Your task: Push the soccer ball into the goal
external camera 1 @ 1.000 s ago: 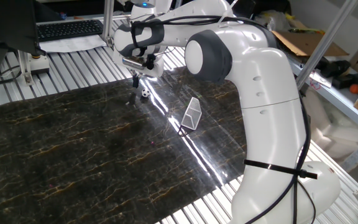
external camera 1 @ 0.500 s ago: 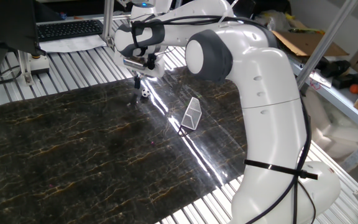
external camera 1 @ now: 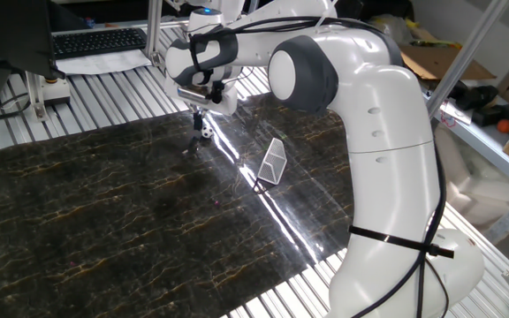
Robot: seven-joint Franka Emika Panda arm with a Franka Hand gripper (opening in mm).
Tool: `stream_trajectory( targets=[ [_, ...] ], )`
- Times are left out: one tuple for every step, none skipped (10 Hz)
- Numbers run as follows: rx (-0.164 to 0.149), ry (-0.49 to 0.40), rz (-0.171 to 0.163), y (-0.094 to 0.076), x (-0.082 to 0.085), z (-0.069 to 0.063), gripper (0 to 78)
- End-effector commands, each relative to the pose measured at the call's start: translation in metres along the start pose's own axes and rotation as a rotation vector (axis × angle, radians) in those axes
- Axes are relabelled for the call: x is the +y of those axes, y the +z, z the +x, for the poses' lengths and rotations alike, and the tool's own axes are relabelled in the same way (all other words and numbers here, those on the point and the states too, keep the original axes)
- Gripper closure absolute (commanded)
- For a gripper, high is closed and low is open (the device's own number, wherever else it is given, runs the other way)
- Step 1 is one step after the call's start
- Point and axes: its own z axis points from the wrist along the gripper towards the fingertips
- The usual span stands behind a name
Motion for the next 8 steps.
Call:
stream_trajectory(
  targets=[
    [-0.017, 0.011, -0.016, -0.0009, 0.0016, -0.0097, 77.6],
    [-0.018, 0.01, -0.013, 0.0003, 0.0009, -0.0115, 77.6],
    [-0.018, 0.025, 0.009, 0.003, -0.0015, -0.0136, 77.6],
    [-0.02, 0.05, 0.011, 0.0044, -0.0034, -0.012, 77.6],
    [-0.019, 0.072, 0.01, 0.006, -0.0055, -0.0099, 77.6],
    [-0.016, 0.08, 0.008, 0.0068, -0.0066, -0.0088, 77.6],
    [-0.014, 0.084, 0.02, 0.0068, -0.0067, -0.0088, 77.6],
    [-0.015, 0.082, 0.045, 0.0072, -0.0072, -0.0083, 77.6]
  ],
)
